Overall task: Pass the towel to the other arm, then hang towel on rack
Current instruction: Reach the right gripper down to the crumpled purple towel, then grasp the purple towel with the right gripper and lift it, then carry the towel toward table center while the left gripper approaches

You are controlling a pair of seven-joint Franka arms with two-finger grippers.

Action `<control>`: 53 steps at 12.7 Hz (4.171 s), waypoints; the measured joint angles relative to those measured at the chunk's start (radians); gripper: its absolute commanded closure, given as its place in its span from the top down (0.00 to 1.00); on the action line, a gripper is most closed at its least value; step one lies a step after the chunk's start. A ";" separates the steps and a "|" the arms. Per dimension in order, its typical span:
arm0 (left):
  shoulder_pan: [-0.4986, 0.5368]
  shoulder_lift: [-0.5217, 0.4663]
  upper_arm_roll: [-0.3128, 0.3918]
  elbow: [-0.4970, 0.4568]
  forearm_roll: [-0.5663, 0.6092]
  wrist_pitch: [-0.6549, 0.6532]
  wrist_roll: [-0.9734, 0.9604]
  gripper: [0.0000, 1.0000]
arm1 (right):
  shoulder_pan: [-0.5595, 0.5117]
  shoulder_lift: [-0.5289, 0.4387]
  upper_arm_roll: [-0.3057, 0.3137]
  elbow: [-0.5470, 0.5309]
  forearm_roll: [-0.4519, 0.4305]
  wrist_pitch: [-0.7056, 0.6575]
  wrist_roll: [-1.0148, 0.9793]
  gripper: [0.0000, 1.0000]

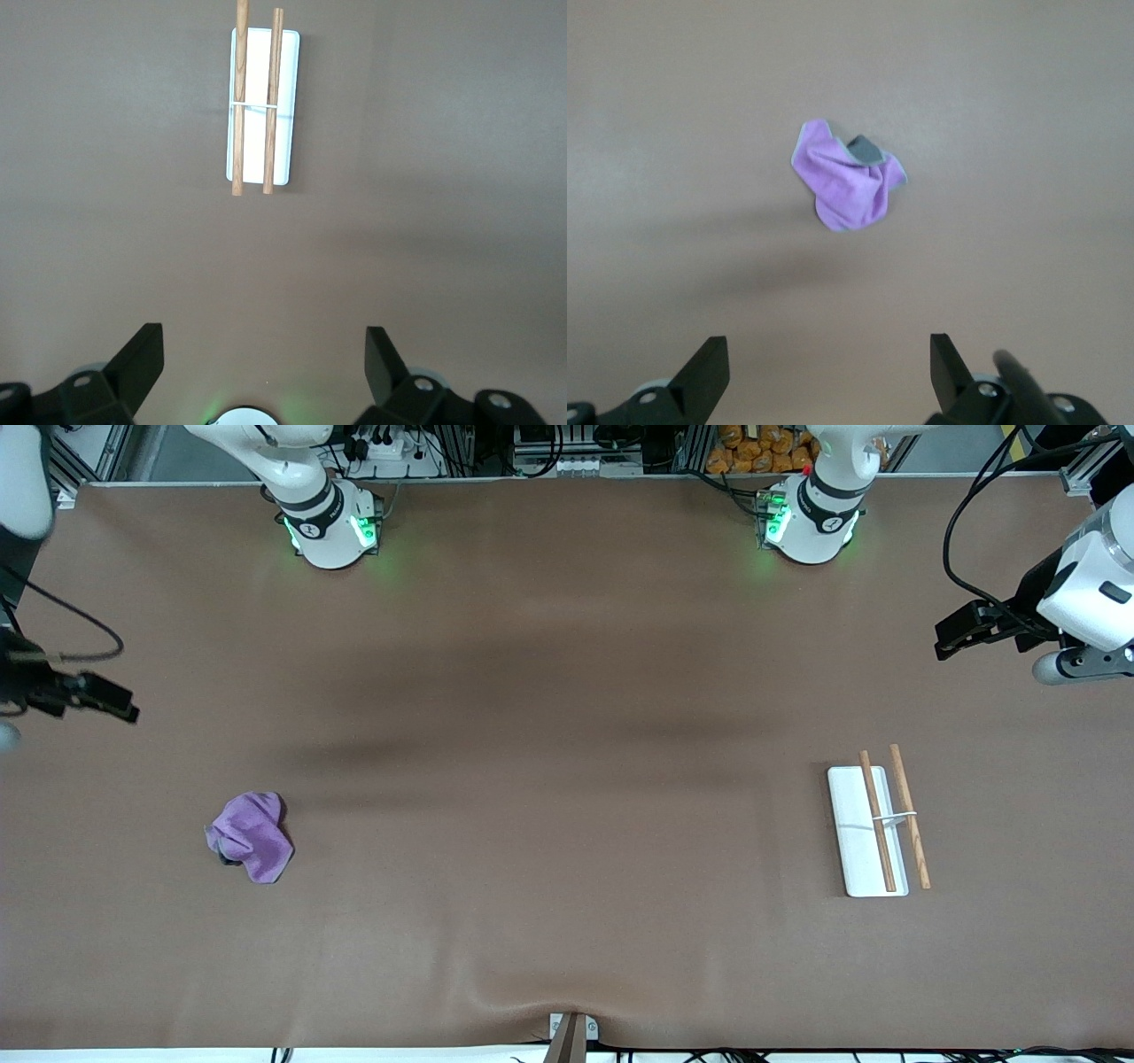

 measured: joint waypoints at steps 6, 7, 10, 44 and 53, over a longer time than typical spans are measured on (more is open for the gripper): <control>0.001 0.006 0.000 -0.004 0.000 0.005 0.000 1.00 | 0.004 0.181 0.004 -0.003 0.002 0.267 0.000 1.00; 0.001 0.007 0.000 -0.006 0.000 0.007 0.000 1.00 | 0.008 0.217 0.005 -0.004 0.002 0.318 0.000 1.00; 0.001 0.010 0.000 -0.010 0.000 0.015 0.000 1.00 | 0.027 0.328 0.009 -0.004 0.002 0.462 0.000 1.00; 0.003 0.010 0.001 -0.047 0.000 0.051 0.000 1.00 | 0.045 0.430 0.078 0.267 0.006 0.039 0.254 0.00; 0.012 0.066 0.000 -0.137 0.000 0.245 -0.038 1.00 | 0.191 0.422 0.225 0.388 -0.062 0.077 -0.051 0.00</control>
